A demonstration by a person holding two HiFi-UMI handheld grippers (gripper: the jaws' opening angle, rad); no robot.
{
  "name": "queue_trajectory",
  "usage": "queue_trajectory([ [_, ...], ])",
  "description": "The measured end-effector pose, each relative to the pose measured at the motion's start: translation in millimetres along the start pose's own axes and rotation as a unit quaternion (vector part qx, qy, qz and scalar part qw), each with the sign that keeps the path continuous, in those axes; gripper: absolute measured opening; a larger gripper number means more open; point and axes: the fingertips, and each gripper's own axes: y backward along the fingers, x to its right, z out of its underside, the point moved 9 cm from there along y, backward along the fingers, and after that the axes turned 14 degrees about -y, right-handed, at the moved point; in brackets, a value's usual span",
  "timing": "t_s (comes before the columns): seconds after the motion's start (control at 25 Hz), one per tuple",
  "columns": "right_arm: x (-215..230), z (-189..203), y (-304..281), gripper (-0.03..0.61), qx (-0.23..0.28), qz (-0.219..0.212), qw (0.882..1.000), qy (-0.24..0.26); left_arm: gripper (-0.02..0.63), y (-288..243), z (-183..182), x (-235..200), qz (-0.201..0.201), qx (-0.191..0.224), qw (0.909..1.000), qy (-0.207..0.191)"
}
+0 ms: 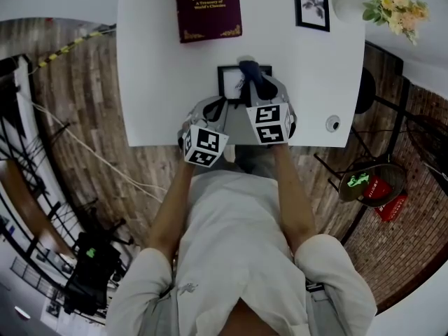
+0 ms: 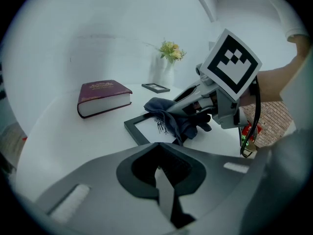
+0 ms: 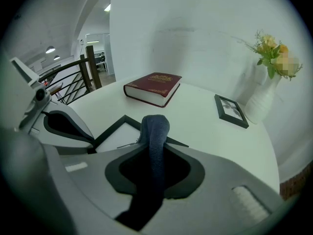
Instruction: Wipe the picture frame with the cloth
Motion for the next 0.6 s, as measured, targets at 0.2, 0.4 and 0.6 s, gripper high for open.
queue_trajectory([
  [0.2,8,1,5,0.067,0.003,0.011,1.0,-0.003,0.02,0,0,0,0.001,-0.001,1.0,-0.003],
  [0.4,20,0,14,0.067,0.016,0.023,0.999,-0.019,0.02,0,0,0,0.0,0.0,1.0,-0.007],
  [0.6,39,4,21,0.067,0.017,0.044,0.998,-0.04,0.02,-1,0,0,0.0,0.001,1.0,-0.01],
])
